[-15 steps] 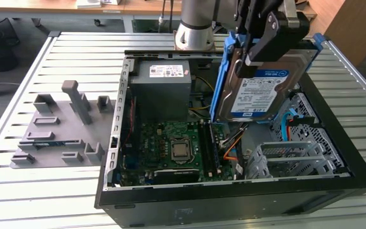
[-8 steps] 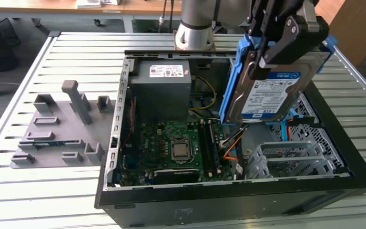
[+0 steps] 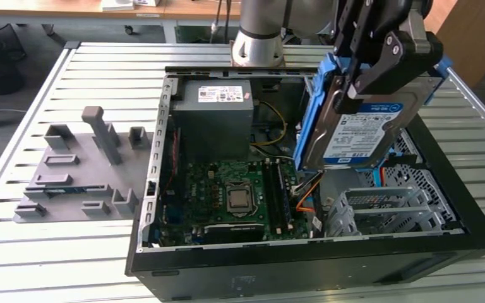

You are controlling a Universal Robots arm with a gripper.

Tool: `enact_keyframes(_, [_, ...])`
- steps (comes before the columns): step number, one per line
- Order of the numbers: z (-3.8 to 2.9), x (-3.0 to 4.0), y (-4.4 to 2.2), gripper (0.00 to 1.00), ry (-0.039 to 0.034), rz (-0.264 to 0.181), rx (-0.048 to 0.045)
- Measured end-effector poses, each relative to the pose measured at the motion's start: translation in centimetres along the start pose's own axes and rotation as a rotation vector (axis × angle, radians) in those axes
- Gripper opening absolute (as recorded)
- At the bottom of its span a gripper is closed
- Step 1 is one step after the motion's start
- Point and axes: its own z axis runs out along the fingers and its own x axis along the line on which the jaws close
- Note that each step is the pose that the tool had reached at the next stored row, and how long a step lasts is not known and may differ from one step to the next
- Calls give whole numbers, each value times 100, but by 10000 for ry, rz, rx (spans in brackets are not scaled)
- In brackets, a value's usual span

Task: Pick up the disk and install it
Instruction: 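Insert the disk into the insertion slot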

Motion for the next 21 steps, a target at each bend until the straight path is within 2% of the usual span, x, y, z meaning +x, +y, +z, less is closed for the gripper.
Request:
enact_keyframes(2, [11, 6, -1, 36, 105, 0, 3])
enact_keyframes(3, [21, 9, -3, 36, 107, 1, 2])
enact_keyframes(7, [63, 63, -14, 36, 21, 0, 1])
enact_keyframes(10, [103, 117, -18, 36, 15, 1, 1])
enact_keyframes(12, [125, 125, -28, 36, 17, 1, 0])
enact_keyframes(21, [191, 121, -212, 36, 17, 1, 0])
